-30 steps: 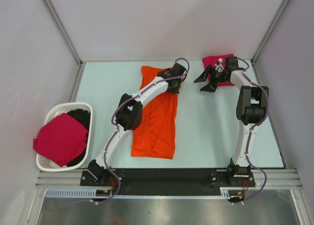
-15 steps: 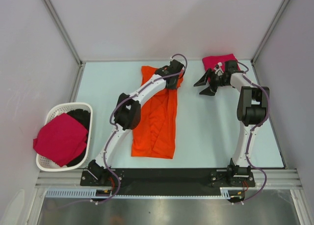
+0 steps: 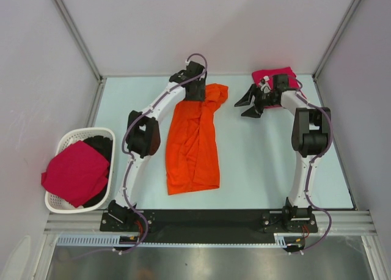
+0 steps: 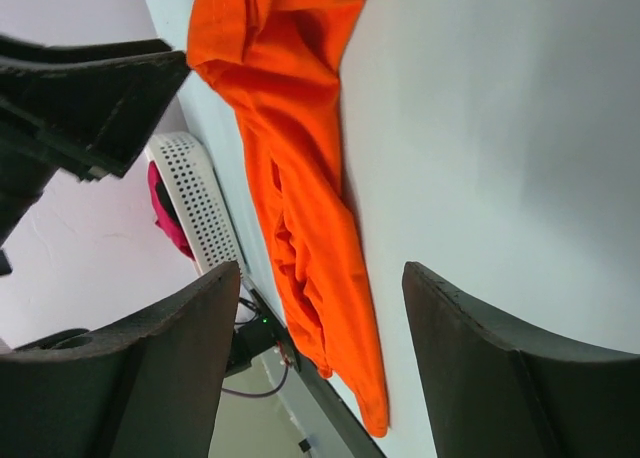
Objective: Fold and stack the t-shirts
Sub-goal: Grab the bottom of the folded rectangular tshirt with both arms
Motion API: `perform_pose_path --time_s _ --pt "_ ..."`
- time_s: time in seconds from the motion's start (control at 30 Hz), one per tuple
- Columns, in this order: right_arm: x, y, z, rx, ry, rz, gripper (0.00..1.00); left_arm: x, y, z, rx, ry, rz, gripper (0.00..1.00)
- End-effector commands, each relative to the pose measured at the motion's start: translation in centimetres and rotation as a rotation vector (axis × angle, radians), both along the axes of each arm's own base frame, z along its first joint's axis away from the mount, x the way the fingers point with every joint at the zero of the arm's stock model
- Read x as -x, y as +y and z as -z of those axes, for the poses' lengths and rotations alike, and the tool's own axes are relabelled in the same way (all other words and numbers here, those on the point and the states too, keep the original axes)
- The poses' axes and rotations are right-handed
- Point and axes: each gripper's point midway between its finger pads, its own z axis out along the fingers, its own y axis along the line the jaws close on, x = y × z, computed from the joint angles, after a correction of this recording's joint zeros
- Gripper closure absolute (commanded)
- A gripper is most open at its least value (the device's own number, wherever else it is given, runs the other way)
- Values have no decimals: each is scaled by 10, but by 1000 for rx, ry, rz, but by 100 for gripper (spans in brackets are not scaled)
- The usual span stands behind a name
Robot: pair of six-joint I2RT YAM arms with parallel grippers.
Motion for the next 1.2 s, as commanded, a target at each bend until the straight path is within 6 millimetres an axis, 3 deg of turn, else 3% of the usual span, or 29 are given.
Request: perform_pose_path --time_s 0.0,0.13,0.17,0.23,0.27,0.3,0.33,0.37,0.4,0.43,0.47,0.5,0.53,0.57,0.63,0.67,0.73,0.77,0.8,0.87,0.97,1.17 --pt "-5 21 -23 -55 -51 -42 29 20 3 -1 58 71 18 29" --pt "6 38 -34 -87 -38 -97 31 23 -12 -33 108 6 78 25" --pt "10 41 -41 -90 -49 -113 32 27 -9 -49 115 -16 77 25" --pt "30 46 -40 -58 -35 -171 32 35 0 -66 107 -35 75 22" --pt "40 47 -44 -46 -32 -190 32 44 7 -57 91 -18 76 22" --pt "58 46 -42 -25 -7 -238 33 54 13 -89 115 -71 85 26" --pt "71 49 -43 -23 4 -270 35 61 19 -94 117 -79 81 30" --pt "87 48 -40 -7 52 -287 43 73 33 -82 110 -58 69 35" --pt "104 46 -42 -2 62 -291 49 86 45 -109 138 -107 48 61" --pt "117 47 -42 -14 84 -295 53 95 57 -116 153 -115 18 77" --pt "128 49 -43 -12 91 -305 55 111 75 -94 181 -54 -7 89" --pt "150 47 -40 -3 143 -313 55 122 82 -93 238 -33 -28 94" --pt "163 46 -39 7 148 -336 54 133 103 -113 300 -64 -57 89" --pt "178 47 -36 22 184 -355 52 155 112 -85 320 17 -66 59" --pt "206 45 -29 45 224 -376 50 183 122 -90 396 46 -34 41" --pt "219 46 -26 50 252 -392 49 206 128 -70 389 120 -38 34" --pt "239 46 -20 57 290 -401 49 229 124 -63 423 169 21 29" --pt "245 48 -18 50 302 -410 48 250 125 -46 417 242 26 28" --pt "254 52 -16 48 320 -431 48 263 114 -41 481 286 64 28" --pt "270 55 -4 40 378 -450 46 286 113 -19 504 350 63 25" --pt "288 60 15 39 415 -468 44 298 113 -11 504 375 88 23" --pt "306 64 42 95 466 -521 39 293 111 -17 506 373 106 23"
